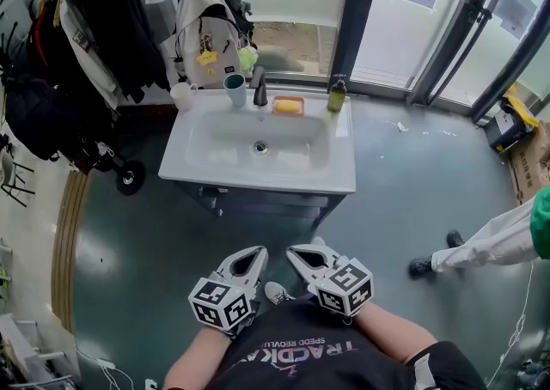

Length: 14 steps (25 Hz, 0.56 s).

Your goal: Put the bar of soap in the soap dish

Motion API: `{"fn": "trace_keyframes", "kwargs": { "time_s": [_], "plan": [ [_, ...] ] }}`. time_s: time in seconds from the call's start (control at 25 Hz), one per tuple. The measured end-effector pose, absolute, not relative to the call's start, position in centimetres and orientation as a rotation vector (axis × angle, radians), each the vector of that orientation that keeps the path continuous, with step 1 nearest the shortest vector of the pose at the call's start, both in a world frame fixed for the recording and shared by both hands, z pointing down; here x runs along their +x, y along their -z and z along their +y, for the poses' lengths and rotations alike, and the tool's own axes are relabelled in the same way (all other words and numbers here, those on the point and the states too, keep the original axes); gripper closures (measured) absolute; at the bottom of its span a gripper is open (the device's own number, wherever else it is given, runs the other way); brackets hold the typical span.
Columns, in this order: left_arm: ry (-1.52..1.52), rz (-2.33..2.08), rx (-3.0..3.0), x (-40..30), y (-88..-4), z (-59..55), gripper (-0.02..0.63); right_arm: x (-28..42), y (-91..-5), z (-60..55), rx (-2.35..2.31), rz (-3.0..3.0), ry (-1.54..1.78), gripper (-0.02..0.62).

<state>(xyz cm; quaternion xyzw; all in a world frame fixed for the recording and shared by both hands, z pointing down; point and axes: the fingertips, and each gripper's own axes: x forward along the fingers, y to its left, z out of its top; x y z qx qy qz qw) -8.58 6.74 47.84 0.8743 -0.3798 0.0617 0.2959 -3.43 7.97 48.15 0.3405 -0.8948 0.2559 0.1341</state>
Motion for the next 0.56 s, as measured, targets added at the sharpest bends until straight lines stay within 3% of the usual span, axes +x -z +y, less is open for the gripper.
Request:
{"fn": "trace_keyframes", "kwargs": {
  "time_s": [0.56],
  "plan": [
    [-0.151, -1.029, 2.299, -9.42, -48.47, 6.3, 0.597, -4.5, -48.95, 7.59, 0.94, -2.586, -0.745, 0.584]
  ]
}}
